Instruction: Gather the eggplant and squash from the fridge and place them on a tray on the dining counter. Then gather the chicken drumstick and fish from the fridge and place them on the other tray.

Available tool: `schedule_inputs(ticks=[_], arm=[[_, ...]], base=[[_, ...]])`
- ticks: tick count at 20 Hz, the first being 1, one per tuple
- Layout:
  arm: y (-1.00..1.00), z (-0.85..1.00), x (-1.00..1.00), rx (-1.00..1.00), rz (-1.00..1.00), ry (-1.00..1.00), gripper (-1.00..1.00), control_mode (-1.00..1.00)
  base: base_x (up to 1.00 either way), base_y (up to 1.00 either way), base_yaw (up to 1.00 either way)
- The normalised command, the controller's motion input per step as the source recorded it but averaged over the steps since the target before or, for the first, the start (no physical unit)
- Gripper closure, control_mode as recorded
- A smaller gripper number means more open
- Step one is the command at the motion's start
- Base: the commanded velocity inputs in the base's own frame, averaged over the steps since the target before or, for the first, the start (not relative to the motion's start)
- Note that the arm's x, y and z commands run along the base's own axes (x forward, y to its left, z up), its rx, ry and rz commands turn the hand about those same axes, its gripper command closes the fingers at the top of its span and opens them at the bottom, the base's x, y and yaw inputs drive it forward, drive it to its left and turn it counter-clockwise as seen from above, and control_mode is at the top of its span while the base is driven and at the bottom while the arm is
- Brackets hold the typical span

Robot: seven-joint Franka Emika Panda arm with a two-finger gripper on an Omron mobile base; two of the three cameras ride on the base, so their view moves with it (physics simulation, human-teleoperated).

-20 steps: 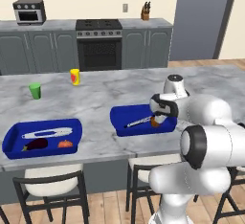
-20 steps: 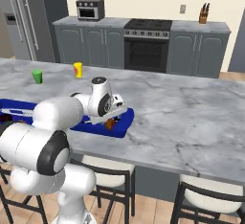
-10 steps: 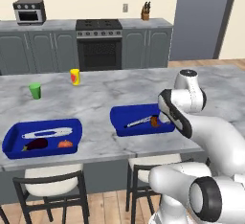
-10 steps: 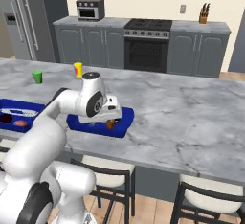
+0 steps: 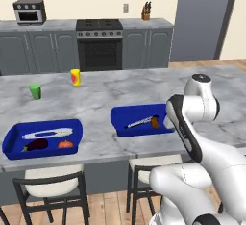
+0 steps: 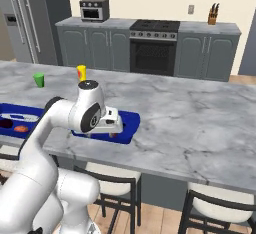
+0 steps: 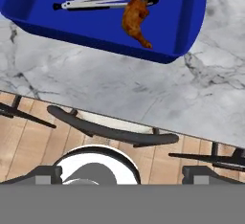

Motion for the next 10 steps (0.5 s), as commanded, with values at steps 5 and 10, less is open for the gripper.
schedule_inputs(ticks=[5,10], arm=[[0.00,0.00,0.00,0.00,0.00,0.00,-1.00,1.00],[0.00,0.00,0.00,0.00,0.00,0.00,-1.00,1.00]], base=[[-0.78,0.00,0.00],[-0.92,0.35,0.01]])
